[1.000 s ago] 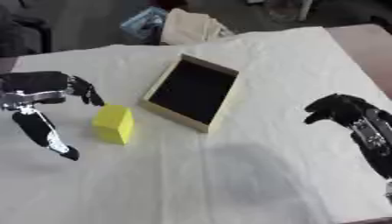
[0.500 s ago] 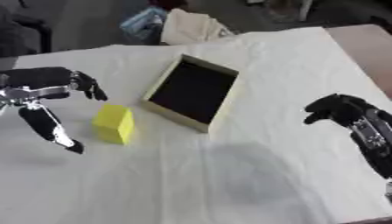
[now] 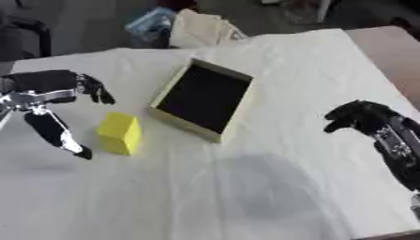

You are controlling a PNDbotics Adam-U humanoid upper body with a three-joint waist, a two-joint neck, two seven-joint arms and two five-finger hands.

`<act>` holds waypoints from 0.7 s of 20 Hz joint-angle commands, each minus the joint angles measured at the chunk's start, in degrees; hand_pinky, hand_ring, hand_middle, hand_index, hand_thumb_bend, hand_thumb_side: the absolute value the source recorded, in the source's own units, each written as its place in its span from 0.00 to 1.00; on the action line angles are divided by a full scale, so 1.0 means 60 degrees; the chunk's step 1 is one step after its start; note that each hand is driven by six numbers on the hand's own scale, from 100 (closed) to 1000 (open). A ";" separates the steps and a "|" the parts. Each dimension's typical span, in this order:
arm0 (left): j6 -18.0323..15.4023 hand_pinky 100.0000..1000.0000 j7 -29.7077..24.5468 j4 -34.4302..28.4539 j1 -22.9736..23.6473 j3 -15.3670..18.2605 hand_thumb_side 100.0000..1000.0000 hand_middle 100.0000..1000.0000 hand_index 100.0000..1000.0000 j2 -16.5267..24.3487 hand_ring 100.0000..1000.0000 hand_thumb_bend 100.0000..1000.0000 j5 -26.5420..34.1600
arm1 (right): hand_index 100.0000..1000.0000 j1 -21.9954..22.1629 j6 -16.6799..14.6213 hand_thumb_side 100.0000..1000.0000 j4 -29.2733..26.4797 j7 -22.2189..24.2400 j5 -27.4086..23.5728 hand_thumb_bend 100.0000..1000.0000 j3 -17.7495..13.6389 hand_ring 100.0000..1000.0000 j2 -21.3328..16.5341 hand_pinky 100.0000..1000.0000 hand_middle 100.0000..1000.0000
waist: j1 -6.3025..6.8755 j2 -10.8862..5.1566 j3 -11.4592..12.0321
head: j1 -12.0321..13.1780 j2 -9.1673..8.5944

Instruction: Pick up objects on the table and place them in the box.

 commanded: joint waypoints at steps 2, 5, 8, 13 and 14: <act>0.0056 0.79 0.0073 0.0100 -0.0354 0.0142 0.28 0.67 0.82 0.0051 0.70 0.76 -0.0124 | 0.70 -0.0080 -0.0009 0.97 -0.0199 0.0052 -0.0049 0.00 0.0013 0.58 -0.0142 0.67 0.61 | -0.0015 -0.0155 -0.0113 | 0.0044 -0.0054; 0.0139 0.79 0.0146 0.0662 -0.0812 0.0121 0.28 0.67 0.82 -0.0443 0.69 0.76 -0.0483 | 0.70 -0.0089 0.0010 0.97 -0.0199 0.0095 -0.0049 0.00 0.0036 0.58 -0.0105 0.67 0.61 | -0.0004 -0.0133 -0.0195 | 0.0058 -0.0055; 0.0061 0.79 0.0428 0.1087 -0.1006 0.0151 0.27 0.67 0.82 -0.0741 0.69 0.75 -0.0861 | 0.70 -0.0089 0.0020 0.97 -0.0199 0.0099 -0.0047 0.00 0.0029 0.58 -0.0084 0.67 0.61 | -0.0006 -0.0120 -0.0240 | 0.0054 -0.0055; -0.0089 0.78 0.0762 0.1628 -0.1150 0.0185 0.27 0.66 0.82 -0.1036 0.69 0.75 -0.1377 | 0.70 -0.0092 0.0028 0.97 -0.0199 0.0107 -0.0052 0.00 0.0031 0.58 -0.0057 0.67 0.61 | -0.0007 -0.0107 -0.0295 | 0.0077 -0.0053; -0.0127 0.78 0.0773 0.1716 -0.1168 0.0188 0.27 0.66 0.81 -0.1080 0.69 0.74 -0.1441 | 0.70 -0.0094 0.0030 0.97 -0.0199 0.0110 -0.0053 0.00 0.0032 0.58 -0.0054 0.67 0.61 | -0.0004 -0.0105 -0.0309 | 0.0075 -0.0054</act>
